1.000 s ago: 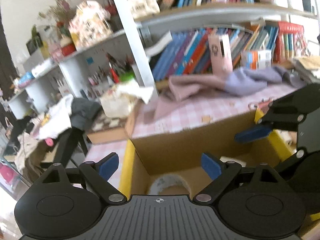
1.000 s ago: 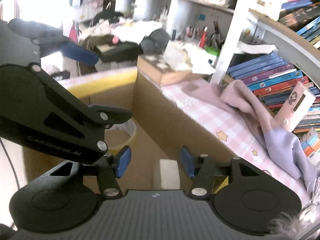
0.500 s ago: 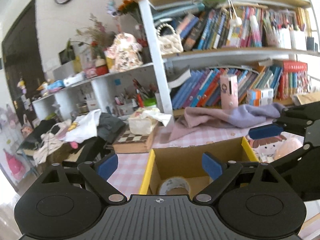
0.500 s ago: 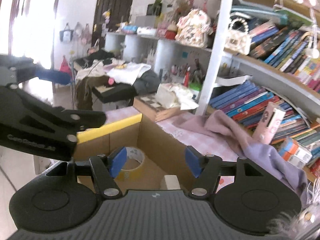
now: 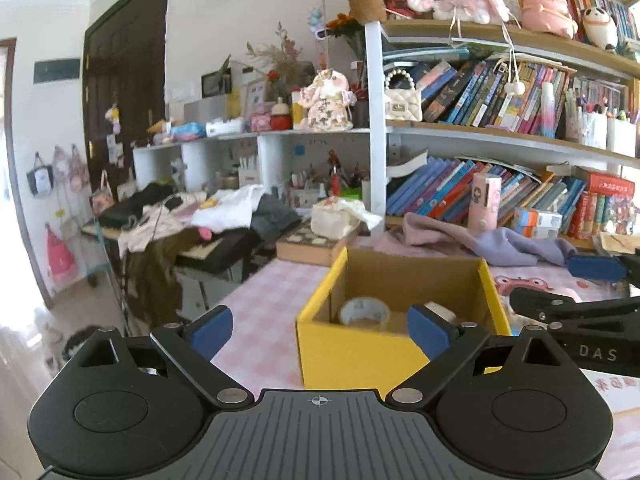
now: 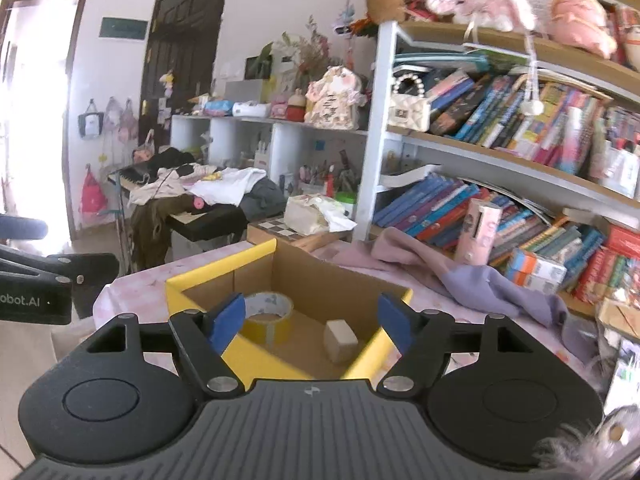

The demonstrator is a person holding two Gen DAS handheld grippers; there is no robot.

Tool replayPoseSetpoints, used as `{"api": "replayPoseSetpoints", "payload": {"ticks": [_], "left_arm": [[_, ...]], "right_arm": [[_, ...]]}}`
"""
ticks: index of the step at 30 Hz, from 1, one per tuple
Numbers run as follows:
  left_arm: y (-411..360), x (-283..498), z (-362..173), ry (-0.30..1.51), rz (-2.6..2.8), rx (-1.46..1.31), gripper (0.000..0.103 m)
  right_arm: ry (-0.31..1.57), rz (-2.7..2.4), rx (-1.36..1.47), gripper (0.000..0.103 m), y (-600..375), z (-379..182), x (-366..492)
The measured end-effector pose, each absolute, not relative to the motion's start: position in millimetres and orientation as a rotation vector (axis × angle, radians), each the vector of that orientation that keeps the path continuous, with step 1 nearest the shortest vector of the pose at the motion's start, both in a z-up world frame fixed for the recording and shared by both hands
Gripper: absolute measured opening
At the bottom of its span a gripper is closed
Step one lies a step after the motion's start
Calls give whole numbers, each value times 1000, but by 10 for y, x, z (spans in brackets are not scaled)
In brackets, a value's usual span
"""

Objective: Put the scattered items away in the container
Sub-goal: 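Lift both tools out of the yellow box and back away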

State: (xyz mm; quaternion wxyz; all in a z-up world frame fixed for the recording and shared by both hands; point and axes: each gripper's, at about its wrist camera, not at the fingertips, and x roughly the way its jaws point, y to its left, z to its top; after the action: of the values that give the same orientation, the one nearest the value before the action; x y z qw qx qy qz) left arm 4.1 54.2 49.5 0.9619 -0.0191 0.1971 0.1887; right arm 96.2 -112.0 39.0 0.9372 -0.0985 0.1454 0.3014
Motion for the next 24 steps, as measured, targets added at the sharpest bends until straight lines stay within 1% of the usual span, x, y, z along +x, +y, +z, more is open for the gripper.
{"api": "replayPoseSetpoints", "payload": {"ticks": [5, 10, 16, 18, 24], "left_arm": [[435, -217, 427, 385, 384, -54, 96], [299, -364, 326, 402, 370, -56, 96], [132, -363, 205, 461, 281, -68, 96], [64, -342, 183, 472, 245, -39, 96], [-112, -336, 155, 467, 155, 44, 96]], "right_arm": [[303, 552, -171, 75, -1334, 324, 568], [318, 473, -199, 76, -1515, 228, 292], [374, 369, -186, 78, -1730, 138, 159], [389, 335, -164, 80, -1829, 118, 129], [447, 223, -120, 80, -2025, 28, 160]]}}
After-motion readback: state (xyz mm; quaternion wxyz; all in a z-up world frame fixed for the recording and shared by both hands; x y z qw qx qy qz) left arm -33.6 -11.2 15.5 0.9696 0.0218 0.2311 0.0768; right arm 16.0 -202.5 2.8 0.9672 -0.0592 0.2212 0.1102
